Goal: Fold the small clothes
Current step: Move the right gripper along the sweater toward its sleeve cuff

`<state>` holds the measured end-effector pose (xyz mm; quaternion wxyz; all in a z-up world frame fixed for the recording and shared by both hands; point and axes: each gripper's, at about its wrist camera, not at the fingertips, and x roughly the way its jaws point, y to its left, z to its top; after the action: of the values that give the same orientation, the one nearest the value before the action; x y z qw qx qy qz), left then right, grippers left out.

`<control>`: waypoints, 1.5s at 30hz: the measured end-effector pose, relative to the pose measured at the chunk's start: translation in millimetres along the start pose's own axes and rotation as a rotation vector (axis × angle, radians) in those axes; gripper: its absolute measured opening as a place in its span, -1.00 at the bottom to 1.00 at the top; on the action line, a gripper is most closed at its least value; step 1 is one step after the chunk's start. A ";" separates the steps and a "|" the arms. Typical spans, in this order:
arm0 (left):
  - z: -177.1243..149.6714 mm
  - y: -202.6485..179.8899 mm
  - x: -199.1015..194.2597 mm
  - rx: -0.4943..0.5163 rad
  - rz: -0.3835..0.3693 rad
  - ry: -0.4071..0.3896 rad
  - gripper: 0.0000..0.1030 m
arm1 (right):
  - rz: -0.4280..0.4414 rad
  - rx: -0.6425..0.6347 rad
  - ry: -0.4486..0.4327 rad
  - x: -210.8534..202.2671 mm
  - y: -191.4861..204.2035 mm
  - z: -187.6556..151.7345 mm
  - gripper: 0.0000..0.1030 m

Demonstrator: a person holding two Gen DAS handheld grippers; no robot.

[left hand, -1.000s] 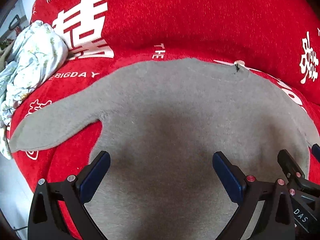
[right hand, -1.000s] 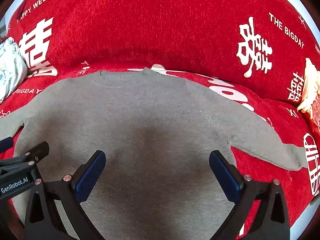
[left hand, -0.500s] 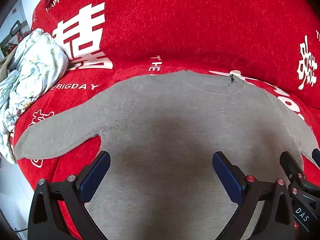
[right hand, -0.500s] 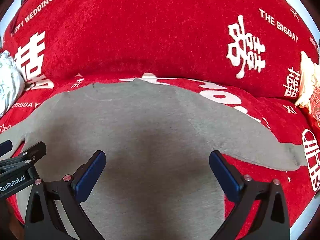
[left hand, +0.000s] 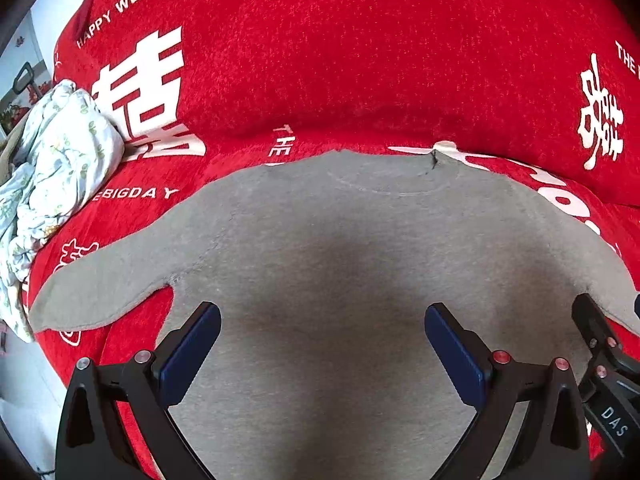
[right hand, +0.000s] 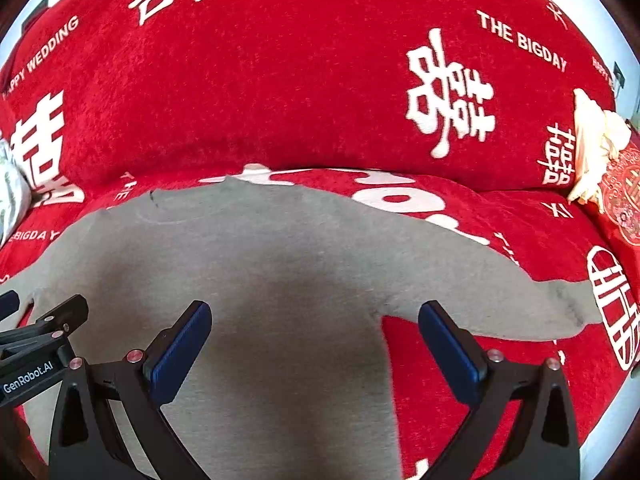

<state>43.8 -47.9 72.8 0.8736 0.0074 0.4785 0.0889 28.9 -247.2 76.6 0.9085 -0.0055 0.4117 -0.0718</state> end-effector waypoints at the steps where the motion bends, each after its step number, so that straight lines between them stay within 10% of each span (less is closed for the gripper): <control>1: 0.4 -3.1 0.1 0.001 -0.001 0.000 0.98 | -0.003 0.006 -0.002 0.0 -3.7 0.0 1.00; 45: -16.4 -210.1 -38.7 0.283 -0.100 -0.059 0.98 | -0.209 0.210 -0.012 -10.1 -205.5 -29.5 1.00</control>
<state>40.9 -262.0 75.6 0.8808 0.1091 0.4601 -0.0235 -25.6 -447.8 78.9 0.8941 0.0463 0.3936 -0.2085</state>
